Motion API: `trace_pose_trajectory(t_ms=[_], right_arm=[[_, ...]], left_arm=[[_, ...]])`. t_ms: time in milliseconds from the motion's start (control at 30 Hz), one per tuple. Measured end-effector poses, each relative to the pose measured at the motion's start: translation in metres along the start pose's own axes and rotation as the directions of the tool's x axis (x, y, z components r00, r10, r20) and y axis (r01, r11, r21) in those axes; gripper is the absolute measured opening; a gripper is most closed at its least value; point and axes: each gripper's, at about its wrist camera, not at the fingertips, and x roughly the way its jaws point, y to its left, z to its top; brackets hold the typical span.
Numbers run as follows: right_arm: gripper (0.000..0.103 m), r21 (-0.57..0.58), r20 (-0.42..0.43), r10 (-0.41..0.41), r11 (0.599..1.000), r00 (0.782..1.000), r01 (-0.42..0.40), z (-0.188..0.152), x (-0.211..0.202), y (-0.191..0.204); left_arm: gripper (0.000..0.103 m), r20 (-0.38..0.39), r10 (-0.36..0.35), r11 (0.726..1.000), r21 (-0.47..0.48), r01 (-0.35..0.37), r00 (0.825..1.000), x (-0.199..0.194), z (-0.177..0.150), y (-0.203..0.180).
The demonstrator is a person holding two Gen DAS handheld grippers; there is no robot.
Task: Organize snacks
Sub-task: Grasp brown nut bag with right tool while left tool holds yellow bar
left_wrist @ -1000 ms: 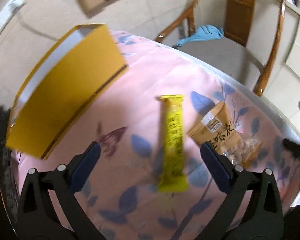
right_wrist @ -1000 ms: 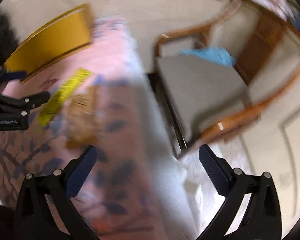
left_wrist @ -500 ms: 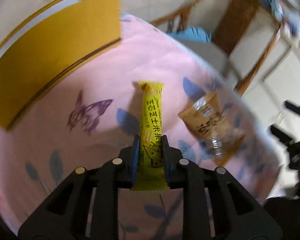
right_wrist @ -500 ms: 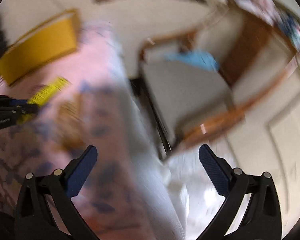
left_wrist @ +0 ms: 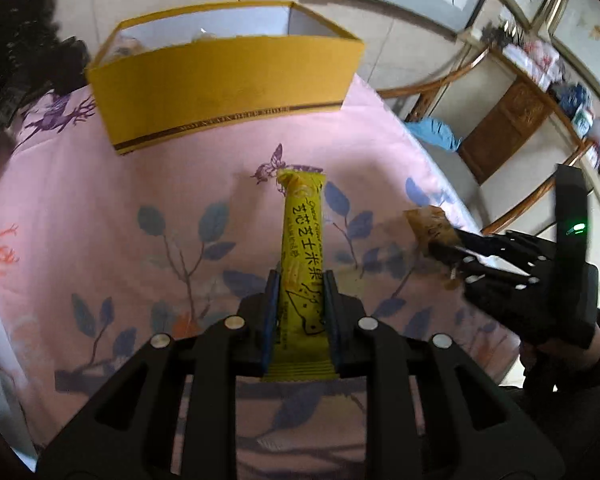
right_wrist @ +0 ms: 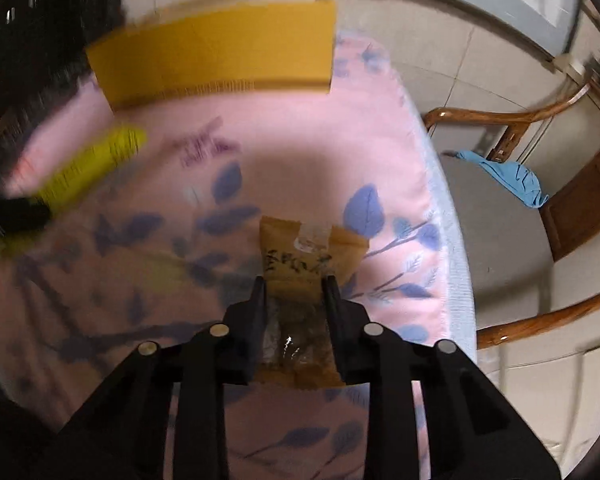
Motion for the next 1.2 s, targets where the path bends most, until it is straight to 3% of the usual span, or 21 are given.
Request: trace_pose_trajectory(t_ms=[133, 300, 400, 433, 467, 500, 533, 600, 700, 767, 833, 900, 967, 1033, 1100, 1200], right_arm=[[0.025, 0.039, 0.109, 0.074, 0.996, 0.991, -0.079, 0.012, -0.047, -0.006], [0.015, 0.095, 0.209, 0.244, 0.959, 0.947, -0.268, 0.032, -0.086, -0.011], [0.017, 0.044, 0.273, 0.268, 0.956, 0.924, -0.29, 0.046, -0.109, -0.003], [0.023, 0.02, 0.283, 0.265, 0.959, 0.922, -0.282, 0.049, -0.113, -0.001], [0.066, -0.002, 0.281, 0.257, 0.964, 0.925, -0.267, 0.051, -0.116, 0.001], [0.101, -0.026, 0.266, 0.222, 0.974, 0.938, -0.223, 0.051, -0.115, 0.004], [0.102, -0.028, 0.256, 0.163, 0.987, 0.953, -0.161, 0.049, -0.112, 0.005], [0.102, -0.02, 0.227, 0.136, 0.991, 0.964, -0.135, 0.041, -0.102, 0.003], [0.102, 0.049, 0.119, 0.123, 0.99, 0.985, -0.129, 0.028, -0.077, -0.008], [0.102, 0.086, 0.081, 0.129, 0.987, 0.988, -0.136, 0.019, -0.066, -0.017], [0.102, 0.088, 0.036, 0.087, 0.992, 0.996, -0.09, 0.009, -0.056, -0.021], [0.102, 0.054, -0.006, 0.07, 0.996, 0.998, -0.07, -0.002, -0.045, -0.016], [0.102, 0.023, -0.034, 0.078, 0.997, 0.996, -0.077, -0.011, -0.031, -0.007], [0.102, -0.004, -0.025, 0.073, 0.997, 0.997, -0.073, -0.018, -0.021, 0.002], [0.102, -0.039, -0.027, 0.023, 0.999, 0.999, -0.024, -0.024, -0.007, 0.012], [0.102, -0.073, -0.018, -0.045, 0.996, 0.999, 0.044, -0.03, 0.013, 0.02]], left_arm=[[0.021, 0.066, 0.003, 1.0, 0.029, -0.005, 0.998, -0.031, 0.009, -0.004], [0.021, 0.167, -0.021, 0.999, 0.036, 0.015, 0.986, -0.064, 0.023, -0.011], [0.021, 0.211, -0.019, 0.999, 0.046, 0.009, 0.977, -0.079, 0.028, -0.012], [0.025, 0.219, -0.012, 0.999, 0.047, 0.002, 0.976, -0.079, 0.029, -0.013], [0.036, 0.226, 0.015, 0.999, 0.046, -0.026, 0.974, -0.078, 0.029, -0.013], [0.08, 0.226, 0.04, 0.998, 0.046, -0.051, 0.973, -0.075, 0.029, -0.012], [0.095, 0.237, 0.073, 0.995, 0.055, -0.089, 0.969, -0.071, 0.026, -0.014], [0.096, 0.232, 0.072, 0.989, 0.112, -0.1, 0.97, -0.059, 0.02, -0.022], [0.101, 0.18, 0.102, 0.971, 0.194, -0.137, 0.978, -0.026, 0.009, -0.031], [0.101, 0.105, 0.173, 0.953, 0.234, -0.193, 0.979, 0.007, 0.004, -0.028], [0.101, 0.053, 0.219, 0.943, 0.246, -0.225, 0.974, 0.033, 0.004, -0.017], [0.101, 0.007, 0.224, 0.95, 0.222, -0.22, 0.974, 0.055, 0.007, -0.001], [0.101, -0.092, 0.268, 0.955, 0.158, -0.251, 0.959, 0.083, 0.012, 0.017], [0.101, -0.168, 0.223, 0.972, 0.116, -0.205, 0.96, 0.103, 0.01, 0.025], [0.097, -0.144, 0.207, 0.978, 0.054, -0.201, 0.968, 0.104, 0.007, 0.032], [0.098, -0.147, 0.218, 0.976, 0.053, -0.213, 0.965, 0.103, 0.006, 0.033]])
